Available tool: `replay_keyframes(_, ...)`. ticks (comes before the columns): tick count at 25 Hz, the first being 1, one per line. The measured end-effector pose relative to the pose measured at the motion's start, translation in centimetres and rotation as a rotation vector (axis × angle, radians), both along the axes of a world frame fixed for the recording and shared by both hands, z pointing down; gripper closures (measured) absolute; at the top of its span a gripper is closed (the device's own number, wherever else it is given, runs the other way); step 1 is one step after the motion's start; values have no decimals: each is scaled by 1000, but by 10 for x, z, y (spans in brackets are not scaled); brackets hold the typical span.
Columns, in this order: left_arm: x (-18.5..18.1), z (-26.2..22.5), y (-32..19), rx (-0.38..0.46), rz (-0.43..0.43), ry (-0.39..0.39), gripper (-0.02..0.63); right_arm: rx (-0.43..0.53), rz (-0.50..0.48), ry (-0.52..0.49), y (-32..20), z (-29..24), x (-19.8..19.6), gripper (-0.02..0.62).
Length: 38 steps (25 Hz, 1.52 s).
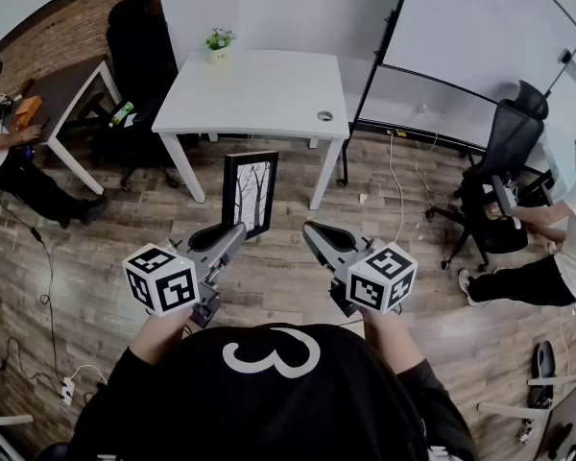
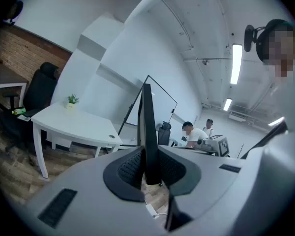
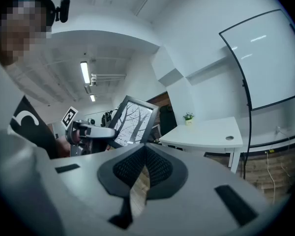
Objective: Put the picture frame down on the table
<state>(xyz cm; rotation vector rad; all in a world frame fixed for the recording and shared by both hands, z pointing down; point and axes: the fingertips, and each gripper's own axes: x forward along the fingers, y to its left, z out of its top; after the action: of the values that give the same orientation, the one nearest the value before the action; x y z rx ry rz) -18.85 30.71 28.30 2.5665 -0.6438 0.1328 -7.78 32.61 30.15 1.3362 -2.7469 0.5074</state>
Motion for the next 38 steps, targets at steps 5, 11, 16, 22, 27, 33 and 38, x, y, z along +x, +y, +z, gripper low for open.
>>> replay_keyframes(5,6,2,1,-2,1,-1,541,-3,1,-7,2,2,5,572)
replay_keyframes(11,17,0,10,-6,4,8,541,-1,-6,-3,11,3,11,572)
replay_keyframes(16,53,6,36,-11,-6,15,541,-2,-3,-11,36,11,48,572)
replay_keyframes(22,80,14,55,-15,-8,16,541,-24,-81,-109,55,16,60,572)
replay_keyframes(27,100,15,72,-7,-10,26,541,-15,-91,-82,71,21,80,572)
replay_keyframes(33,109,13,64,-12,-28,31,541,-32,-99,-100,62,22,91,572)
replay_keyframes(38,108,29,63,-36,-53,31,541,-50,-116,-103,57,35,91,572)
